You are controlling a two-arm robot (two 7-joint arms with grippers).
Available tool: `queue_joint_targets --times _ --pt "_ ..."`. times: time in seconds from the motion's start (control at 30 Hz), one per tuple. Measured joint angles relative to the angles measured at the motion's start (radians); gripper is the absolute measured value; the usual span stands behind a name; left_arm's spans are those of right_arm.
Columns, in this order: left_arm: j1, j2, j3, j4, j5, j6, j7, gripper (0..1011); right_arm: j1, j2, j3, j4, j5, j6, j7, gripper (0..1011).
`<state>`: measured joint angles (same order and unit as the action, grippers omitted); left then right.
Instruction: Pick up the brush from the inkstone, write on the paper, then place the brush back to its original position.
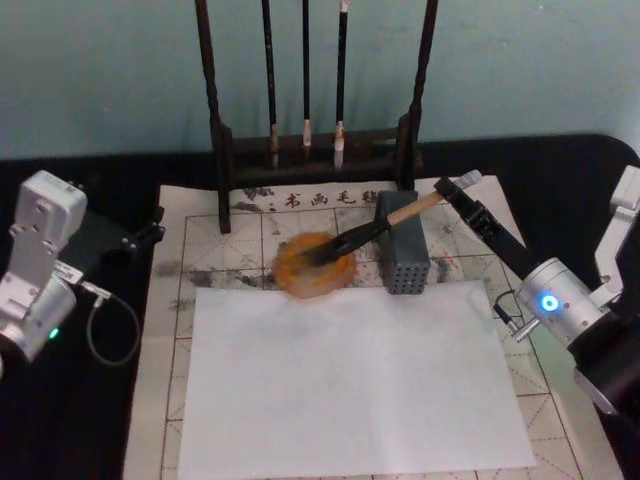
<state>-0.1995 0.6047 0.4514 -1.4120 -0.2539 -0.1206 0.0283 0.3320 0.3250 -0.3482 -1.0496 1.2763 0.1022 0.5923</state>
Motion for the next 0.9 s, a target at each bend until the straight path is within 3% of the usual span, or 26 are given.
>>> queue_joint_targets --times 0.63,0.9 --pt "0.0 0.0 0.0 0.0 0.0 0.0 0.0 1001 0.0 0.0 0.0 0.0 0.001 0.0 0.0 182" --pt "0.0 0.0 0.0 0.0 0.0 0.0 0.0 1001 -0.003 0.005 0.005 -0.016 0.044 0.012 0.005 182"
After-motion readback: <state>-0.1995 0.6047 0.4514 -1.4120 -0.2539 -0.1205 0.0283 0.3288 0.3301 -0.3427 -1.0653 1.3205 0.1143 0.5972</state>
